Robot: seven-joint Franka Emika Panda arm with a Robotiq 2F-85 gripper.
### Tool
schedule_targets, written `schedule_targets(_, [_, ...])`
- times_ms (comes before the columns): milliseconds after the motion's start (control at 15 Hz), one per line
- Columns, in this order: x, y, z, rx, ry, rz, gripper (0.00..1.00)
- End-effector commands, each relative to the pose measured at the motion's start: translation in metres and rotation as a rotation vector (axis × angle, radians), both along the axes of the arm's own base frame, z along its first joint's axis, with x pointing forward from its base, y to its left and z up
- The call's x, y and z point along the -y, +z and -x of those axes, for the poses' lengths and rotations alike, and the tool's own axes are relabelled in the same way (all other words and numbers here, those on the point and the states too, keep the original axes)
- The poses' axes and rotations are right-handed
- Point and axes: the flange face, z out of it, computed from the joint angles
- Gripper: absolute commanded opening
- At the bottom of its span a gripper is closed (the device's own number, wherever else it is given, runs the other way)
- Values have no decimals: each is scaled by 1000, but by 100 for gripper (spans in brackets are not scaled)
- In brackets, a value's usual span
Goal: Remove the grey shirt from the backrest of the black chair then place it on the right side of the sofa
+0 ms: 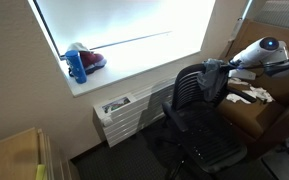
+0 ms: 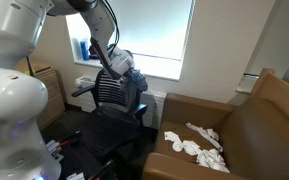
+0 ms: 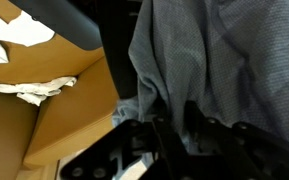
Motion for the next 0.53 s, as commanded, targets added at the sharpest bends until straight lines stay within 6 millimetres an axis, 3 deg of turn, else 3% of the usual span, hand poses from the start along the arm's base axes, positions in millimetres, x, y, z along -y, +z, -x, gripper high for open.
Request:
schedule_targets(0, [-3, 4, 3, -46, -30, -31, 1])
schedule_targets(333, [-44, 88, 34, -100, 101, -132, 2])
schedule_targets(467, [-67, 107, 67, -164, 182, -161, 2])
